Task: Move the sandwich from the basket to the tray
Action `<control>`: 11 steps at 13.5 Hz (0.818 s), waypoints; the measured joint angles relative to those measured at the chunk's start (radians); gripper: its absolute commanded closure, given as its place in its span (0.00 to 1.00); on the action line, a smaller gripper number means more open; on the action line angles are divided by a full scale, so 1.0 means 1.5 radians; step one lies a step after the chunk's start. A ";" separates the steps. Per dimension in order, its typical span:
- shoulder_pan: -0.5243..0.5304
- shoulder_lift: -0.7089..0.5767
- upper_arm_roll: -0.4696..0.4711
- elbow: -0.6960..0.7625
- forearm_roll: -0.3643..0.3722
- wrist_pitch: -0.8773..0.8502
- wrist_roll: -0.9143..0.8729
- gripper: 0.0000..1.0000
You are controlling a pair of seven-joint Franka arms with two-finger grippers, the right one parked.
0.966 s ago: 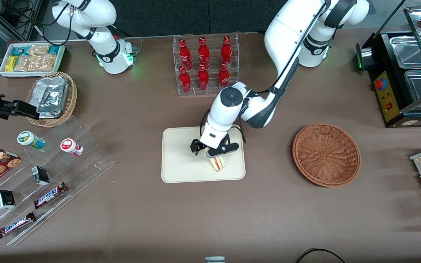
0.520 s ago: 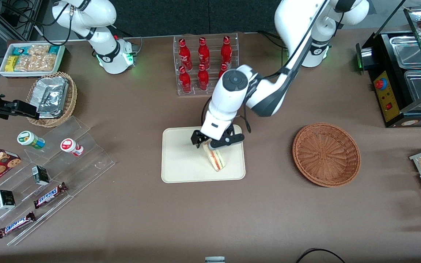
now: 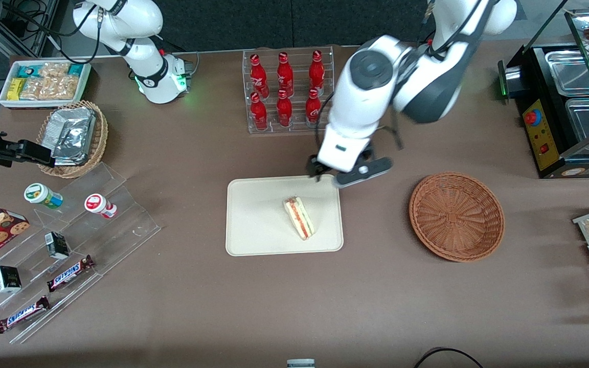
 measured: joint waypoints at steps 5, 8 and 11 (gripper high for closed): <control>0.128 -0.122 0.010 0.000 0.000 -0.193 0.197 0.01; 0.226 -0.175 0.013 -0.002 0.000 -0.268 0.350 0.01; 0.315 -0.198 0.015 -0.005 0.000 -0.296 0.476 0.01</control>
